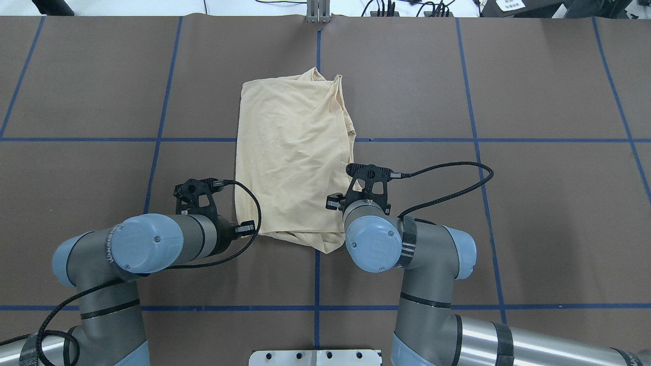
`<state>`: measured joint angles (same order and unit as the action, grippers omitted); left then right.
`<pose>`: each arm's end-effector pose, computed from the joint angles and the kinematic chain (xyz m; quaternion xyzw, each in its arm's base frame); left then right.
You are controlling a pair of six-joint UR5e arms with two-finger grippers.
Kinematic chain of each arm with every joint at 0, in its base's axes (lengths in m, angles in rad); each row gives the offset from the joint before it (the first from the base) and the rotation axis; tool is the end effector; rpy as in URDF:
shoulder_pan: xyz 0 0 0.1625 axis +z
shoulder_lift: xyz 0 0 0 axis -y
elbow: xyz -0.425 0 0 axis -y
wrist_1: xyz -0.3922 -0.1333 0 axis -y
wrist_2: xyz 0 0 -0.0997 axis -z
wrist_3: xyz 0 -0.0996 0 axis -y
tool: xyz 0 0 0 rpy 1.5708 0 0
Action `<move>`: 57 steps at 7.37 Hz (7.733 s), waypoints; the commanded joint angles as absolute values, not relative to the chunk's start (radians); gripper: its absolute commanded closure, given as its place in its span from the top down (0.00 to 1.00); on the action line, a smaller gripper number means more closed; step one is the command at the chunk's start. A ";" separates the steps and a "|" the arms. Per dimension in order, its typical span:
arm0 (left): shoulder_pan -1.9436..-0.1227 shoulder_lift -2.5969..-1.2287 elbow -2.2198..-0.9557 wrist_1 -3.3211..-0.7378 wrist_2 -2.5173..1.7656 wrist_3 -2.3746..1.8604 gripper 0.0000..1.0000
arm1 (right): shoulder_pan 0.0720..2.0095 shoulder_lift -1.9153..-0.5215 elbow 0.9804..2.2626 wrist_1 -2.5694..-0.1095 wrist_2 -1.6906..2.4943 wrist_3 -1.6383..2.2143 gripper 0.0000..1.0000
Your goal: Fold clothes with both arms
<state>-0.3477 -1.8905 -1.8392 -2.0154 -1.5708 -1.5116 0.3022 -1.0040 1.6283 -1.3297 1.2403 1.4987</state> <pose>0.5154 -0.3286 0.3138 0.0998 0.4835 -0.1250 0.8606 -0.6025 -0.3613 0.2770 0.2237 -0.3786 0.1713 0.8816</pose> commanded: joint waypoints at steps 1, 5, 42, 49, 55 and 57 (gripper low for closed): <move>-0.348 -1.888 -1.839 -2.014 -1.571 -1.509 0.00 | 0.302 -1.000 1.628 -1.330 1.241 1.499 0.21; -0.348 -1.887 -1.855 -2.014 -1.571 -1.509 0.00 | 0.298 -1.003 1.628 -1.331 1.241 1.497 0.24; -0.770 -2.071 -1.682 -1.902 -1.798 -0.760 1.00 | 0.510 -0.793 1.617 -1.529 1.528 1.344 1.00; -0.775 -2.042 -1.707 -1.902 -1.795 -0.769 1.00 | 0.384 -0.560 1.276 -1.582 1.531 1.428 1.00; -0.775 -2.040 -1.707 -1.902 -1.795 -0.770 1.00 | 0.380 -0.560 1.239 -1.572 1.457 1.456 0.45; -0.775 -2.040 -1.707 -1.902 -1.795 -0.770 1.00 | 0.458 -0.555 1.239 -1.569 1.433 1.337 0.39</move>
